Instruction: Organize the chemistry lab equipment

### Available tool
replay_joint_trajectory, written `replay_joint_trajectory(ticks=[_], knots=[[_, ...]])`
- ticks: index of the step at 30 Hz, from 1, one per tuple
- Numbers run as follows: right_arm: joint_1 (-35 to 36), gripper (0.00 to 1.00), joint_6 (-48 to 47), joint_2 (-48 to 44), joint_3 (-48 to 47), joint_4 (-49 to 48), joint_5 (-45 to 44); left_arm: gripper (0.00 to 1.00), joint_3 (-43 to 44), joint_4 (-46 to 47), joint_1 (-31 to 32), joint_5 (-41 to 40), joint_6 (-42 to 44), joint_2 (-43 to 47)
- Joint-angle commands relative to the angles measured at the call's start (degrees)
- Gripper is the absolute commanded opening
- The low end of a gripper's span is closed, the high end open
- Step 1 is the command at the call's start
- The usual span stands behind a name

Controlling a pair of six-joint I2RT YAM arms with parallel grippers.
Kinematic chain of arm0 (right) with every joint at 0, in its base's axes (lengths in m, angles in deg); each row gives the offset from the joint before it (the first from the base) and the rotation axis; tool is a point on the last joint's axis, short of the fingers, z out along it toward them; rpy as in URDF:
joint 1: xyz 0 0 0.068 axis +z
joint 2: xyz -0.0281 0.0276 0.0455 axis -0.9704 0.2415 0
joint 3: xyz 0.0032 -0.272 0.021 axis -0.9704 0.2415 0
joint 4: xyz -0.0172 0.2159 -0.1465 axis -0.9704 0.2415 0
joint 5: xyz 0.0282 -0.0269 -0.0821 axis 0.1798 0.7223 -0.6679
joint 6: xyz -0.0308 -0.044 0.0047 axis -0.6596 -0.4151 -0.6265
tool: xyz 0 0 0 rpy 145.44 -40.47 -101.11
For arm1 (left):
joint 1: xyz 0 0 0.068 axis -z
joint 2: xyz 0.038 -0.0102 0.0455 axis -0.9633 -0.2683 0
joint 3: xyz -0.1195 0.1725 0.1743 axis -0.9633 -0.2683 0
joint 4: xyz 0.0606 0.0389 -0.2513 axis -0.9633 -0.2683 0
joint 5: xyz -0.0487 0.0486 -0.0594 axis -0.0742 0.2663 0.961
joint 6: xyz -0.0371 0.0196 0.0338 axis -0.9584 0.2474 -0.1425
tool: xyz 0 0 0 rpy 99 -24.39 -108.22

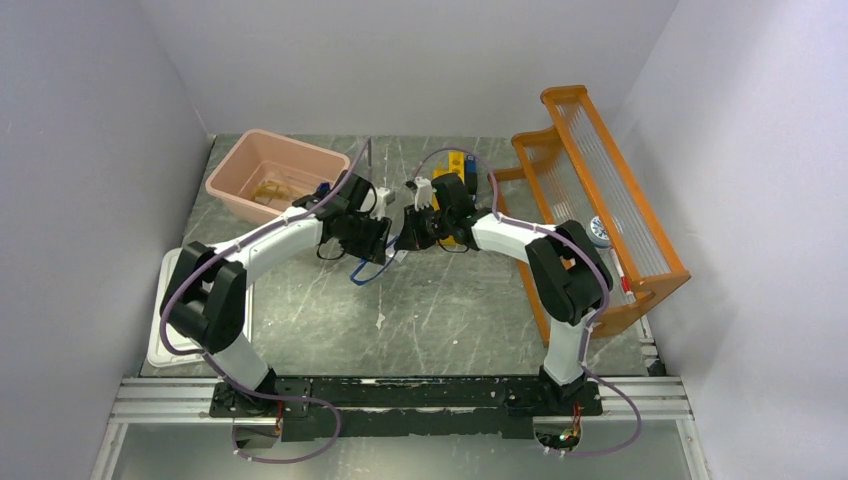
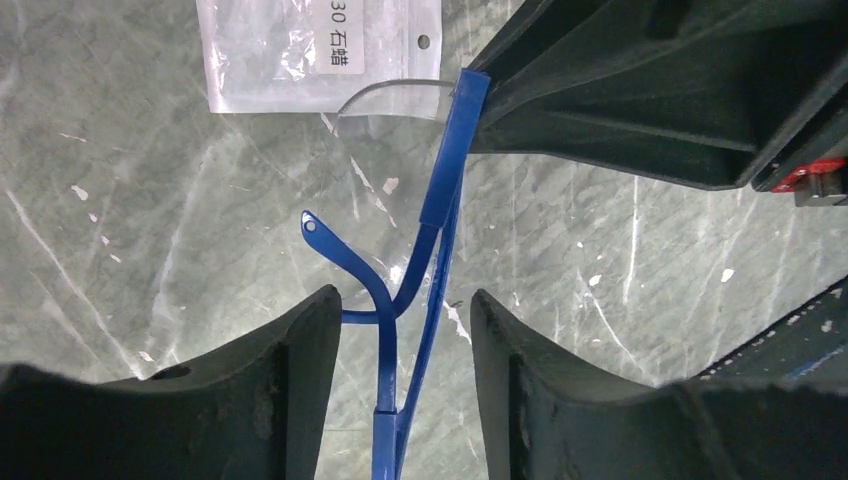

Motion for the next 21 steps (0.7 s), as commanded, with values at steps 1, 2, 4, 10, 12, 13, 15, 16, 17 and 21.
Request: replay_joint_trajectory(ticks=[1,2,4,10,12,13,15,16,17,21], knots=[[-0.3,0.00,3.7,1.0,-2.2,3.1,0.6,0.51,0.1,3.0,1.6,-5.2,0.3,1.4],[-0.4,0.00,4.2,1.2,-2.5,3.5,1.0,0.46,0.0,3.7,1.8,-6.1,0.4,1.4],[-0.4,0.00,5.1,1.4,-2.8,4.1,1.4,0.41,-0.3,5.0,2.6,-7.8,0.8,1.5],[-0.4,0.00,8.0,2.0,-3.8,5.7,3.0,0.35,-1.2,7.5,4.7,-12.8,2.8,2.2],[-0.4,0.00,9.0,2.2,-4.3,6.4,3.6,0.36,-1.3,7.4,5.4,-13.2,3.8,2.1],[-0.4,0.00,9.4,2.4,-4.7,6.9,3.7,0.35,-1.3,7.4,5.8,-14.1,4.2,2.1],[-0.4,0.00,10.3,3.0,-5.4,8.4,3.7,0.35,-1.4,7.3,6.6,-16.2,5.1,2.1],[-0.3,0.00,10.6,3.2,-5.9,8.9,3.7,0.34,-1.5,7.2,7.2,-17.1,5.6,2.1],[-0.3,0.00,11.0,3.5,-6.3,9.5,3.6,0.33,-1.7,7.0,7.7,-18.0,6.1,2.1],[-0.3,0.00,11.5,4.5,-7.9,12.4,2.8,0.32,-1.2,5.8,9.5,-21.9,7.4,1.9]])
